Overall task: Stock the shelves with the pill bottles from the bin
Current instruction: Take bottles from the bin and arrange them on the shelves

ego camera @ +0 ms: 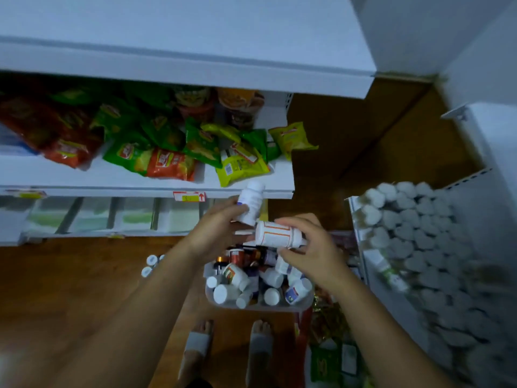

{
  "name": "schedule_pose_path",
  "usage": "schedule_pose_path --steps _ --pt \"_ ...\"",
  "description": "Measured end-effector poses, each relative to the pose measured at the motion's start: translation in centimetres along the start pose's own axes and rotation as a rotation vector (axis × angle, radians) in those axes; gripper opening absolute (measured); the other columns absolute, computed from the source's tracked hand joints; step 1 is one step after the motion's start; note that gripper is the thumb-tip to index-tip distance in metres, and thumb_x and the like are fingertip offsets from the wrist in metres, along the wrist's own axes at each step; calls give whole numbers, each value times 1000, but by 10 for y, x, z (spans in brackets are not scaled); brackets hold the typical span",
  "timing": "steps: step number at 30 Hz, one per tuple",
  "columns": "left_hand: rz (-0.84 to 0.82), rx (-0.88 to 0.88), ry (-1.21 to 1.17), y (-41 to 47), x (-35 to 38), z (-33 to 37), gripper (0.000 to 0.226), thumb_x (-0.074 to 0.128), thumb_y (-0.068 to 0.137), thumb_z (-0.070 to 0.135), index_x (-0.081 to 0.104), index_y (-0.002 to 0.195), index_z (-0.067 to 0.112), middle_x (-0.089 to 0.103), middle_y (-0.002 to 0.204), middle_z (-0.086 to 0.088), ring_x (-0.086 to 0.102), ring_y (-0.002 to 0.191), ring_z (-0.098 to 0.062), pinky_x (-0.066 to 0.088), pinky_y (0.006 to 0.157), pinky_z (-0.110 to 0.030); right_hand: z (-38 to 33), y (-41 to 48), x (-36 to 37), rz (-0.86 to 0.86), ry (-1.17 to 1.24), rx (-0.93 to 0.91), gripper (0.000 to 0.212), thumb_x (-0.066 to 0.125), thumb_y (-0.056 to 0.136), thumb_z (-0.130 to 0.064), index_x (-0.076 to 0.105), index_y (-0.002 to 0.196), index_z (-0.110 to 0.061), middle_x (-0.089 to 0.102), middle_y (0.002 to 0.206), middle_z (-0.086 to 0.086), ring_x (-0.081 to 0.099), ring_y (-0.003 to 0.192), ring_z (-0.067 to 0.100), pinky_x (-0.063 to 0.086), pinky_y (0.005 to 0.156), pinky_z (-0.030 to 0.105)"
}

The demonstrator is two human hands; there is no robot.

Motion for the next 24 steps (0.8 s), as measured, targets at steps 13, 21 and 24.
schedule_pose_path --steps 13,21,24 --pt "-688 -146 -166 -166 168 70 44 44 106 23 52 148 14 63 143 -21 62 131 -41 59 95 -60 -173 -175 -59 607 468 -121 37 60 83 -3 80 105 -25 66 140 5 61 130 28 53 105 53" --pt "-921 -303 -39 -250 256 22 50 43 106 29 53 149 6 60 146 -24 54 138 -43 37 119 -64 -187 -342 -60 1173 684 -167 68 77 75 0 55 137 -14 72 121 20 72 110 35 61 82 40" --pt "-1000 -327 19 -288 286 1 49 43 105 29 63 141 3 64 140 -22 65 117 -34 54 96 -44 -190 -398 -53 1281 817 -218 70 73 75 6 53 140 -8 74 114 25 74 104 38 64 81 45"
Point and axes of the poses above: each hand's wrist, its own y-axis towards the middle knuckle, its own x-axis out of the palm, z = x × y, the point moved 8 cm from there along y, towards the middle knuckle
